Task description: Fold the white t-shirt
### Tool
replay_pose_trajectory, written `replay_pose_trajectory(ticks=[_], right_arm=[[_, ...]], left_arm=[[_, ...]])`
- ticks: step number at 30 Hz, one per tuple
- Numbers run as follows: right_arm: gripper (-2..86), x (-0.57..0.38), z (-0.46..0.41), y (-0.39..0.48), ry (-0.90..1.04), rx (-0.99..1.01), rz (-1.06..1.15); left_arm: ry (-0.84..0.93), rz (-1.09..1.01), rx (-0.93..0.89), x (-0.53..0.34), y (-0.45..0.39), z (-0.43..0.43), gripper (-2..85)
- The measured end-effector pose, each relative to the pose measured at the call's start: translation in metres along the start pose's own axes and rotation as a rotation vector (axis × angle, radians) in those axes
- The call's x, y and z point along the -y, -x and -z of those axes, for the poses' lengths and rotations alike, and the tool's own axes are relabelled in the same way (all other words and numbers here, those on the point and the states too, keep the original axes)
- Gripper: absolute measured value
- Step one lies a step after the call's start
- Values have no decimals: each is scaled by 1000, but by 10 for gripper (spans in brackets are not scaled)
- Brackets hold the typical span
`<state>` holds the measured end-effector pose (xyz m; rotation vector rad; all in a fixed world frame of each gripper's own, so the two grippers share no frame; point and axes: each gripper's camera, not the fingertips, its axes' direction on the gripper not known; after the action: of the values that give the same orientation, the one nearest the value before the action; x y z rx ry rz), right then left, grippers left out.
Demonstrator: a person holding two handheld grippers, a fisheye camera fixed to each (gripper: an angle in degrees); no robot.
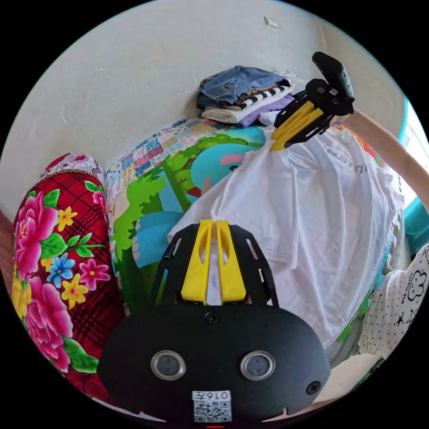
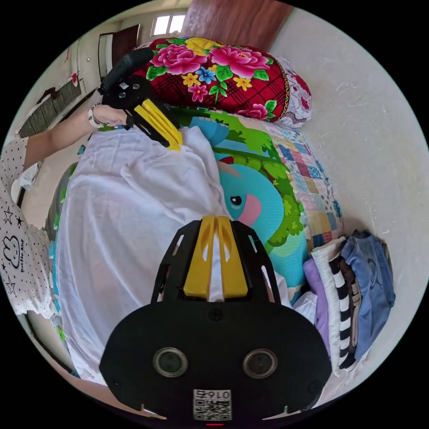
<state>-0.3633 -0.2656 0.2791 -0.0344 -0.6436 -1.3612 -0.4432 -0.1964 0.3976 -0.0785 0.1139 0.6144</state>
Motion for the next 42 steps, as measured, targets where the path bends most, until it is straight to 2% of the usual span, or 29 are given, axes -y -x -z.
replay_pose_trajectory(ticks=[3,6,9,11,13,18,22,26,30,34,37,42], right_arm=[[8,17,16,-21,-103,-72,-79],[17,50,3,-55,-71,-203,-244],[71,74,-25,-85,80,-258,-406],[119,70,-25,-92,72,-245,-475],[115,55,-15,-85,10,-249,-462],[105,-9,6,-54,29,-260,-375],[87,-33,8,-48,-25,-256,-405],[76,16,-17,-64,-117,-118,-419],[66,85,-64,-73,-110,-22,-374],[22,161,-132,-79,-11,58,-349],[4,194,-183,-86,146,100,-366],[-3,220,-215,-98,152,-71,-439]], left_arm=[[-35,18,148,42,18,18,-2],[5,151,215,89,52,4,13],[124,360,178,91,82,-28,76],[142,374,131,76,79,-37,91],[143,320,62,57,61,-43,91],[212,190,-130,-15,-25,-54,92],[185,251,-151,-68,-70,-35,93],[148,354,-83,-125,-106,2,87],[221,406,0,-166,-138,-1,80],[151,478,6,-190,-157,2,70],[122,502,17,-207,-173,3,67],[80,547,26,-234,-194,1,67]])
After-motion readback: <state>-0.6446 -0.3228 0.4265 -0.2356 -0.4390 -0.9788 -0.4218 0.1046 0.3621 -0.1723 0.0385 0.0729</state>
